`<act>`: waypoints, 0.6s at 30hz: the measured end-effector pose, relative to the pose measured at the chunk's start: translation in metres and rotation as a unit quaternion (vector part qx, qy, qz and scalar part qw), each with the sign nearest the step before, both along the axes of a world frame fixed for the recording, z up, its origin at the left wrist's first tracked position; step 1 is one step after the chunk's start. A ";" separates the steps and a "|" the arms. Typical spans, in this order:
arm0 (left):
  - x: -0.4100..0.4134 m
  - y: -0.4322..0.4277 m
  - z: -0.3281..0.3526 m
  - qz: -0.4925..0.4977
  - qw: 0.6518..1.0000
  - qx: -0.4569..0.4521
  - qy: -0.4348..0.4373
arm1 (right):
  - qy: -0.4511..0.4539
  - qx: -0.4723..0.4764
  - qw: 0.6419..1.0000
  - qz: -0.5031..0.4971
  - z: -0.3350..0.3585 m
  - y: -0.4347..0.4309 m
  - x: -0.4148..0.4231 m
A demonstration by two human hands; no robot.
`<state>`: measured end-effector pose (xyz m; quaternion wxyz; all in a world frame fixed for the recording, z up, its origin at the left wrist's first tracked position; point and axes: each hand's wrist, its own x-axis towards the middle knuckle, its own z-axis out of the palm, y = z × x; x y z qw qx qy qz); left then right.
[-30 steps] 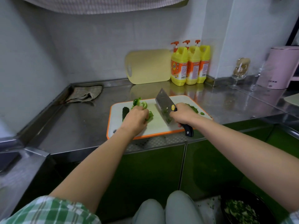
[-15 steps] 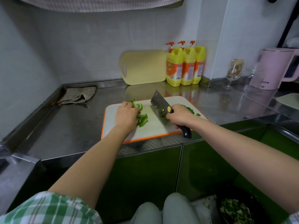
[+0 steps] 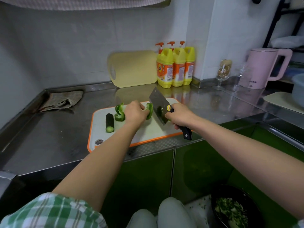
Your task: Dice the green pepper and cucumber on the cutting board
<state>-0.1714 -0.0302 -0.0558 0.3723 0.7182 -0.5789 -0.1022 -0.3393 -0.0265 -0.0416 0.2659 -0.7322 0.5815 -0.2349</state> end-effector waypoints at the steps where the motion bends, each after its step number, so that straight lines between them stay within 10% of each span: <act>1: -0.008 0.001 -0.001 -0.010 1.000 0.020 0.012 | 0.008 0.005 1.000 0.000 -0.002 0.001 -0.001; 7: -0.019 0.007 -0.009 -0.069 0.991 0.083 0.083 | 0.071 0.001 0.997 -0.005 -0.010 0.001 -0.006; 18: -0.006 0.017 -0.023 -0.066 0.996 0.027 -0.051 | 0.067 -0.028 0.997 -0.012 -0.009 -0.001 0.006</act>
